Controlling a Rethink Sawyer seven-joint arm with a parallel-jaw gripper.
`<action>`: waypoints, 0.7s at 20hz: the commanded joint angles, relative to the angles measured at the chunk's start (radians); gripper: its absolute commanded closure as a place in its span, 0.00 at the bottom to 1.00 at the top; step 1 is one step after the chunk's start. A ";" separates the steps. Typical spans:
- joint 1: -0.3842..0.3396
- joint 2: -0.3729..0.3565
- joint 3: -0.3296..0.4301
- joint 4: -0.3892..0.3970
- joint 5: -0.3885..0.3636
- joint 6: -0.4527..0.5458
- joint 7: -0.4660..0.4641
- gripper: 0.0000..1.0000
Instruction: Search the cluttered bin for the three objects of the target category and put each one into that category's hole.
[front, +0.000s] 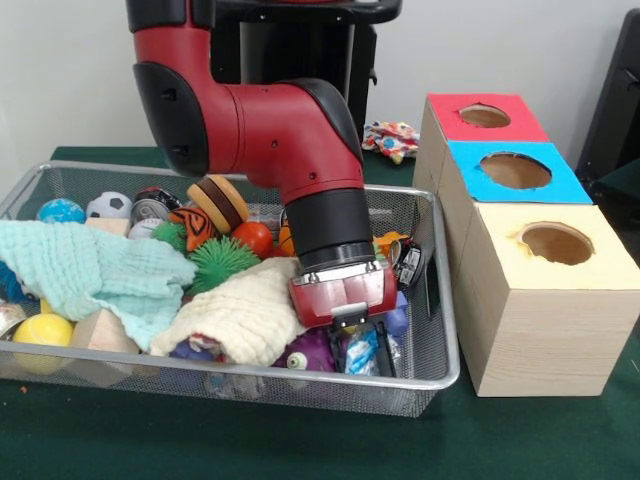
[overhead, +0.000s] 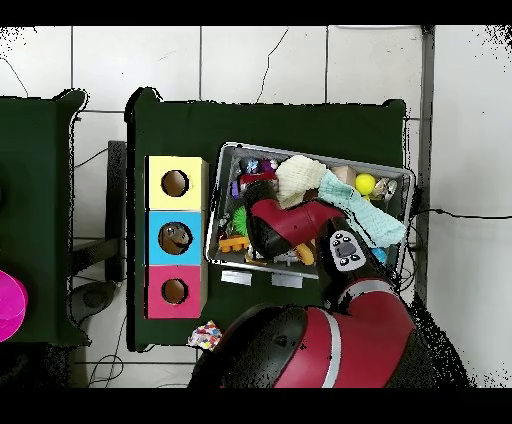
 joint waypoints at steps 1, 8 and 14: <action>-0.050 0.093 0.077 -0.025 -0.018 0.238 0.032 1.00; -0.052 0.096 0.080 -0.026 -0.033 0.227 0.027 1.00; 0.045 0.047 -0.042 0.001 0.044 0.129 0.060 1.00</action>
